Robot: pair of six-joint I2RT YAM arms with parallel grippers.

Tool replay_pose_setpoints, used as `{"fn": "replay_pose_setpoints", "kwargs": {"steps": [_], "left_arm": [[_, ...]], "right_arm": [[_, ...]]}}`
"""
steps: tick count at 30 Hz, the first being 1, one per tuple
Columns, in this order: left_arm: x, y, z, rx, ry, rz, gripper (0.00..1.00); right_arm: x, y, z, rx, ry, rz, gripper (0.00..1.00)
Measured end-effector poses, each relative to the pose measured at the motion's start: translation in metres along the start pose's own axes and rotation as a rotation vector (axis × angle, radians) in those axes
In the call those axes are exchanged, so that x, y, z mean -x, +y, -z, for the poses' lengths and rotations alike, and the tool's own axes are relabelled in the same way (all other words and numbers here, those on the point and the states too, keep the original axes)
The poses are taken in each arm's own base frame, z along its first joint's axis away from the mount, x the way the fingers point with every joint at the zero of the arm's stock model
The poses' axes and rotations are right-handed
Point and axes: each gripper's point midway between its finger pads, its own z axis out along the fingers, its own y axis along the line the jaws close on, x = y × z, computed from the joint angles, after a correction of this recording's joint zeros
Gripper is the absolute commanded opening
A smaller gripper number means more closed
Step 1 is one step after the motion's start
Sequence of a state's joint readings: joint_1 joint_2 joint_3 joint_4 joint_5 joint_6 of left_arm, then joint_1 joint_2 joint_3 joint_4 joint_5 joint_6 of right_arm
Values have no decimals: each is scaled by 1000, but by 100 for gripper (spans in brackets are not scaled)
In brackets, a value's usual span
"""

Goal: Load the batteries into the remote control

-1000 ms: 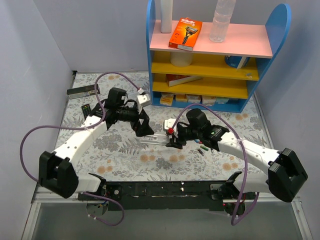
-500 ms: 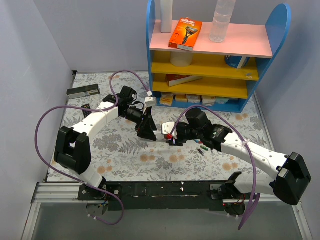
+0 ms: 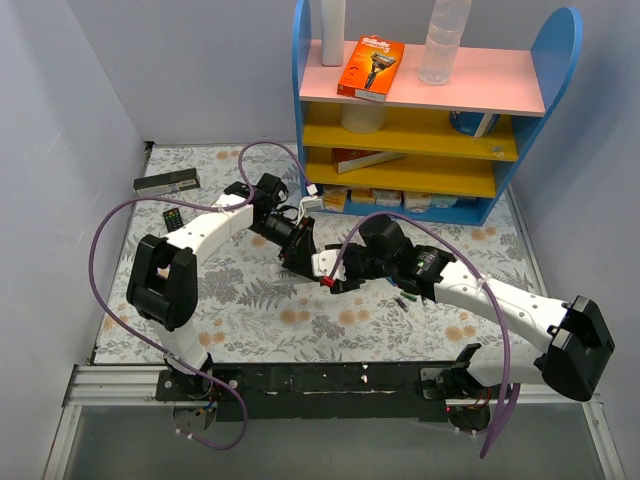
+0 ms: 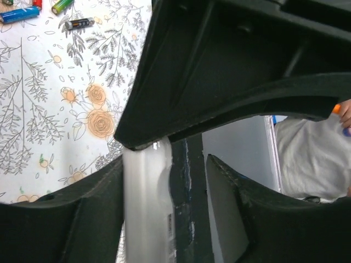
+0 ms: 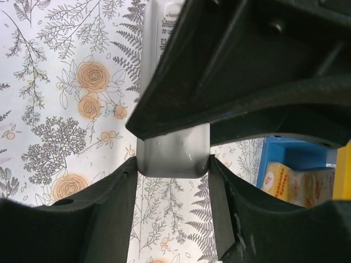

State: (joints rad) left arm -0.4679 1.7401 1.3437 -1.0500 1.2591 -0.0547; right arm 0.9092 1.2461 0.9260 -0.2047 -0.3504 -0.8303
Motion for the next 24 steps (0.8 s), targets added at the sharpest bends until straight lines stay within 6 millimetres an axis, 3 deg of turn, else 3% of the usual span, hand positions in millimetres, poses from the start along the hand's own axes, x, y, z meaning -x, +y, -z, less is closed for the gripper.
{"fn": "replay_pose_setpoints", "kwargs": {"steps": [4, 7, 10, 13, 14, 17, 20, 24], "left_arm": [[0, 0, 0, -1, 10, 1, 28], [-3, 2, 1, 2, 17, 19, 5], [-5, 2, 0, -12, 16, 39, 0], [-5, 2, 0, -17, 15, 35, 0], [-5, 2, 0, -17, 14, 33, 0], [-4, 2, -1, -19, 5, 41, 0], [-4, -2, -1, -13, -26, 56, 0], [-11, -3, 0, 106, -88, 46, 0]], "right_arm": [[3, 3, -1, 11, -3, 26, 1], [5, 4, -2, 15, -7, 47, 1], [5, 6, -2, 23, -4, 62, 1], [5, 6, -2, 24, -3, 60, 23], [5, 6, -2, 22, -3, 55, 42], [6, 5, -1, 5, -2, 21, 63], [3, 4, 4, -51, 6, -70, 75], [4, -10, 19, -210, -13, -254, 83]]}}
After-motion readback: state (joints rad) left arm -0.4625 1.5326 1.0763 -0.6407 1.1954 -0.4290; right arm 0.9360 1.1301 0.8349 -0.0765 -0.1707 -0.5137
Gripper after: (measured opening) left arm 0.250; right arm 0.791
